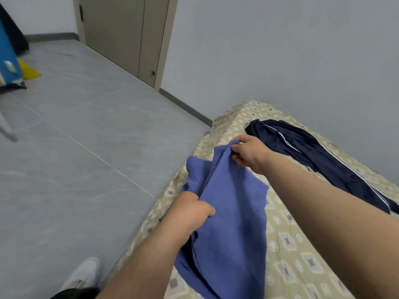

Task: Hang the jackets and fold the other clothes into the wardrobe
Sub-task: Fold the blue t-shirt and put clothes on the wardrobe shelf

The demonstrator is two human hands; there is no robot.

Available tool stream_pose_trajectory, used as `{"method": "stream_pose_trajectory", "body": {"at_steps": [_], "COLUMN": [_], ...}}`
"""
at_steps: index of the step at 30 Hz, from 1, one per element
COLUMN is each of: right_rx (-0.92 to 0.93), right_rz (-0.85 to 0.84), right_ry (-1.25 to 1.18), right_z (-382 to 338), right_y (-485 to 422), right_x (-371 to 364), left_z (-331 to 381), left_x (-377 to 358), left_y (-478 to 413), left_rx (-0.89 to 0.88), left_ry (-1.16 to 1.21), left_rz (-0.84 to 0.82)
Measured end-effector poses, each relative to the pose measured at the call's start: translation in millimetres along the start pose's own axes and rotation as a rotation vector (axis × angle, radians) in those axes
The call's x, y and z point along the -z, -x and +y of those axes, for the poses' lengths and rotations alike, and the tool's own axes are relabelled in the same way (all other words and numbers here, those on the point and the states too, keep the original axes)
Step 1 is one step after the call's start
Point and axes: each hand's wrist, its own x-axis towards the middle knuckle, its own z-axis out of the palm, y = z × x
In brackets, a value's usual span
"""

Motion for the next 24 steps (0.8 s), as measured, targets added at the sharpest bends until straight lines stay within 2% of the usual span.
{"method": "stream_pose_trajectory", "body": {"at_steps": [2, 5, 9, 12, 16, 18, 20, 22, 24], "right_rx": [0.027, 0.030, 0.040, 0.017, -0.250, -0.379, -0.425, -0.446, -0.454], "right_rz": [-0.004, -0.018, 0.041, 0.170, 0.352, 0.324, 0.262, 0.194, 0.201], "right_ry": [-0.081, -0.157, 0.142, 0.320, 0.239, 0.132, -0.048, -0.194, -0.288], "right_z": [-14.8, -22.5, 4.2, 57.0, 143.5, 164.0, 167.4, 164.4, 163.8], "right_y": [-1.6, -1.6, 17.1, 58.0, 135.4, 159.5, 163.7, 161.5, 163.0], "right_x": [-22.3, -55.0, -61.5, -46.4, -40.1, -42.1, -44.7, -44.3, -42.3], "left_z": [-0.2, -9.6, -32.2, -41.1, -48.7, -52.8, -57.1, -57.5, -54.3], "left_x": [19.8, 44.6, 46.6, 38.1, 30.5, 25.9, 23.6, 21.3, 18.8], "left_y": [-5.5, -16.8, -24.8, -27.5, -29.3, -27.7, -25.4, -17.0, -6.9], "left_rx": [-0.006, -0.017, 0.056, 0.086, 0.116, 0.153, 0.162, 0.124, 0.027], "left_ry": [-0.065, -0.285, -0.530, -0.389, -0.069, 0.112, 0.189, 0.195, 0.110], "left_rz": [0.034, 0.118, 0.103, 0.073, 0.134, 0.132, 0.168, 0.206, 0.247]}}
